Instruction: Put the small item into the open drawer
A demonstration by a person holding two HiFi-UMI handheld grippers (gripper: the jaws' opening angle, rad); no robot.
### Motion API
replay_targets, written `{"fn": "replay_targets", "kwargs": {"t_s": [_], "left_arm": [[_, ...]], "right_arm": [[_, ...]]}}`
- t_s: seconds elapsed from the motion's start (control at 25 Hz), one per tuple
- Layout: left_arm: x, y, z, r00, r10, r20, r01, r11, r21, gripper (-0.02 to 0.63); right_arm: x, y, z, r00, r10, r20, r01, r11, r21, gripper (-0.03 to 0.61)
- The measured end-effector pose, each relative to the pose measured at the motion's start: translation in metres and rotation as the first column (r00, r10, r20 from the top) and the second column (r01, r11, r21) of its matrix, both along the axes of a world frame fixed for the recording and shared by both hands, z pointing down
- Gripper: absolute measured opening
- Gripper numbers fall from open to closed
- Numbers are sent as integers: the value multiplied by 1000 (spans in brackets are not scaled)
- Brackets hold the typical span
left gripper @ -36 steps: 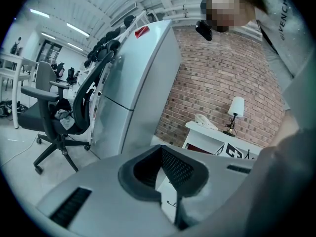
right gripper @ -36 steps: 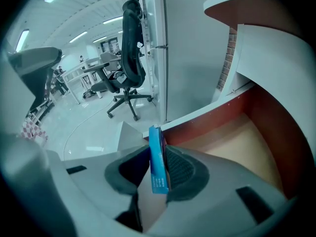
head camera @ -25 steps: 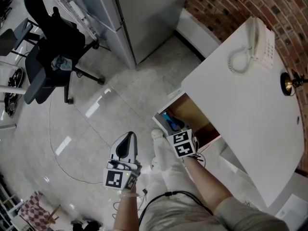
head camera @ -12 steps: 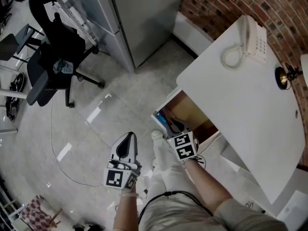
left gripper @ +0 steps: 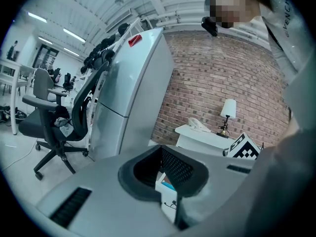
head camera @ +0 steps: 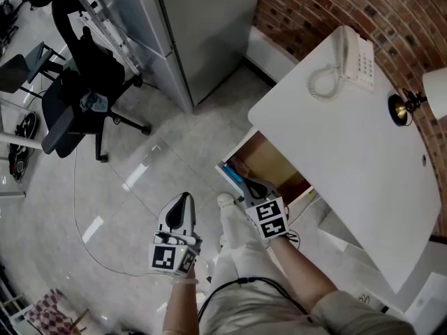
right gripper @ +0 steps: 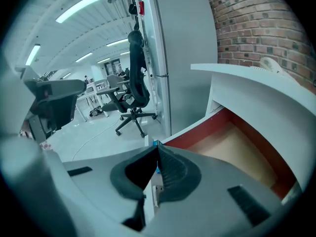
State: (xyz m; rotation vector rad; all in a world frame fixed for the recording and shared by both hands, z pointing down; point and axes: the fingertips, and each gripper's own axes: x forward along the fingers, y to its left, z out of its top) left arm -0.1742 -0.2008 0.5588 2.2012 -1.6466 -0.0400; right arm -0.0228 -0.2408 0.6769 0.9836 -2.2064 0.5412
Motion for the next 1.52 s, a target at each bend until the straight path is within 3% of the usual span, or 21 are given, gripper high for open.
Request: {"fn": "replay_targets", "kwargs": {"t_s": [0.2, 0.36, 0.48, 0.72, 1.52], "left_arm": [[-1, 4, -9, 1000, 2, 23, -2, 1000, -7, 5], [1, 3, -27, 1000, -3, 6, 3, 999, 52, 5], [1, 8, -29, 999, 7, 48, -8, 999, 31, 5], [2, 12, -56, 998, -6, 57, 2, 998, 65, 5], [-27, 43, -133, 994, -54, 97, 38, 986, 162, 5]], "right_arm": [[2, 2, -28, 999, -3, 52, 1, 999, 45, 6], [4, 3, -50, 997, -12, 76, 6, 997, 77, 6], [7, 4, -67, 996, -21, 92, 12, 995, 98, 6], [18, 8, -105, 988, -14, 151, -6, 992, 130, 6], [18, 21, -231, 962, -75, 262, -9, 952, 307, 6]]}}
